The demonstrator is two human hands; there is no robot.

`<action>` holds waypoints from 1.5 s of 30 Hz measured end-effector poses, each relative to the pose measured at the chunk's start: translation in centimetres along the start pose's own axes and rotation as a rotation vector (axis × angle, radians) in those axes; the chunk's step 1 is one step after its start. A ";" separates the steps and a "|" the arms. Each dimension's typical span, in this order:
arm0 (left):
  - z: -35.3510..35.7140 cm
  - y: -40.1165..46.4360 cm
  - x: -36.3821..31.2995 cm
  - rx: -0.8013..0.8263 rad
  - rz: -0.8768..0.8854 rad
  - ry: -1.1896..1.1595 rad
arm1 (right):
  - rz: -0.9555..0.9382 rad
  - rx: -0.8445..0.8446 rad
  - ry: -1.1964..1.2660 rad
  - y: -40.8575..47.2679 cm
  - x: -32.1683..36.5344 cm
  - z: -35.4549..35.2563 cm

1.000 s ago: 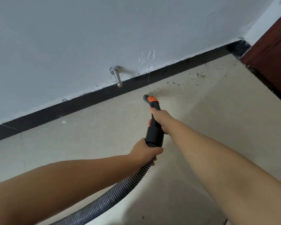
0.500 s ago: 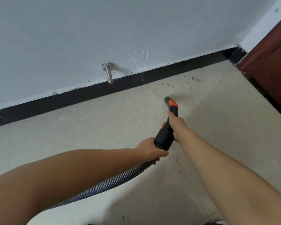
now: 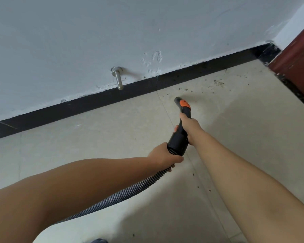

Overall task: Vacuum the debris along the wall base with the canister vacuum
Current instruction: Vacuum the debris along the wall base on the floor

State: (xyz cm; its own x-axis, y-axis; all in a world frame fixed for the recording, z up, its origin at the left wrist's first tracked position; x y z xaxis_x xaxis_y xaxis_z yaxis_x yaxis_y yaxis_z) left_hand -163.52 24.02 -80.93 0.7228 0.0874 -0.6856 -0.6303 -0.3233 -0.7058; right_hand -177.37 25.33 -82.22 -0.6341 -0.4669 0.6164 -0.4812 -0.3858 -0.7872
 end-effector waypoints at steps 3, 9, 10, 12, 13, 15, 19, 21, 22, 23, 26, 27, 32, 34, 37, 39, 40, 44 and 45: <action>-1.1 0.6 -0.1 -0.037 -0.002 -0.012 | -0.003 0.008 -0.012 0.5 0.9 1.2; -2.9 1.7 0.1 -0.089 0.004 -0.034 | -0.019 0.034 -0.082 1.5 2.1 3.4; -2.9 1.9 0.0 -0.087 0.009 -0.035 | -0.019 0.030 -0.085 1.6 2.2 3.4; -3.0 2.2 -0.2 -0.077 0.020 -0.037 | -0.017 0.018 -0.091 1.8 2.5 3.2; -2.9 2.4 -0.4 -0.073 0.023 -0.036 | -0.015 0.008 -0.106 2.0 2.7 3.0; -2.9 2.7 -0.7 -0.065 0.031 -0.034 | -0.015 -0.016 -0.137 2.1 3.0 2.7; -3.5 3.0 -0.9 -0.078 0.030 -0.066 | -0.007 -0.011 -0.154 2.6 3.7 3.4; -3.6 2.8 -0.3 -0.094 0.016 -0.104 | -0.004 0.022 -0.187 2.3 3.7 4.5; -3.5 2.6 0.1 -0.095 0.011 -0.125 | -0.006 0.034 -0.203 1.9 3.6 4.9; -3.4 2.3 0.4 -0.087 0.010 -0.140 | -0.006 0.045 -0.215 1.5 3.4 5.2; -3.3 1.9 0.1 -0.030 0.028 -0.135 | -0.002 0.000 -0.207 0.6 3.4 4.9; -3.3 1.7 -0.2 -0.007 0.033 -0.131 | 0.000 -0.029 -0.190 0.5 3.3 4.4; -1.1 1.1 0.1 0.116 0.027 -0.104 | -0.026 -0.128 -0.105 0.1 1.6 1.0; 0.1 1.3 1.0 0.148 0.024 -0.066 | -0.037 -0.159 -0.059 0.1 0.1 -0.3; 1.3 2.0 1.6 0.169 0.046 -0.003 | -0.072 -0.206 0.044 0.2 -1.4 -2.2; 2.0 2.2 1.7 0.179 0.050 0.029 | -0.090 -0.232 0.090 0.0 -2.0 -3.3; 2.4 2.1 1.7 0.184 0.049 0.040 | -0.092 -0.241 0.099 -0.1 -2.2 -3.8; 4.1 1.3 1.7 0.220 0.041 0.043 | -0.065 -0.235 0.116 -0.8 -3.3 -5.5; 4.5 1.1 1.6 0.228 0.041 0.048 | -0.061 -0.235 0.111 -0.9 -3.4 -5.9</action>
State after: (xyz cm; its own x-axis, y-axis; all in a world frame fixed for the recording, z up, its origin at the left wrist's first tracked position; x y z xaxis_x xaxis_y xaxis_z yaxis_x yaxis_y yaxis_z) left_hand -164.33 28.04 -83.63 0.7045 0.0323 -0.7090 -0.7031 -0.1041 -0.7034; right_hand -178.30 31.96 -83.70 -0.6559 -0.3536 0.6669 -0.6397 -0.2086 -0.7398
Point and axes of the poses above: each hand's wrist, its own y-axis towards the middle knuckle, its own z-axis out of the palm, x = y × z, the point moved 6 cm from there along y, towards the middle knuckle, and after that the axes turned 4 degrees about x, right-handed, at the moved point
